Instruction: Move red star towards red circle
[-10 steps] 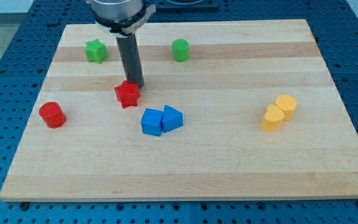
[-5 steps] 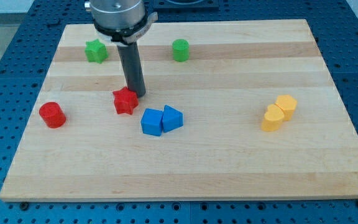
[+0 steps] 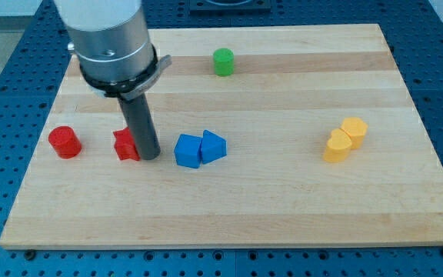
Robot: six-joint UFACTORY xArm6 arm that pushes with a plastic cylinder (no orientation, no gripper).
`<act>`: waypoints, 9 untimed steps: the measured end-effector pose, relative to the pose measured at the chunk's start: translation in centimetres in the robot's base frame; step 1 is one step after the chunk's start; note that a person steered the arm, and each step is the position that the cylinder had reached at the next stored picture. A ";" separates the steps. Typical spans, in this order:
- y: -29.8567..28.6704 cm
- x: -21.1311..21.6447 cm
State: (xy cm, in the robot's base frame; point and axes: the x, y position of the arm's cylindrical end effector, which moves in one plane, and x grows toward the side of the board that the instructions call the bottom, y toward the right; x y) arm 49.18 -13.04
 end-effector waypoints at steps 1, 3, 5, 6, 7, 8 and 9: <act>-0.5 -0.2; -1.8 -1.0; -5.3 -1.0; -6.9 -1.0; -7.3 -1.0; -4.5 -1.0; -2.7 -2.1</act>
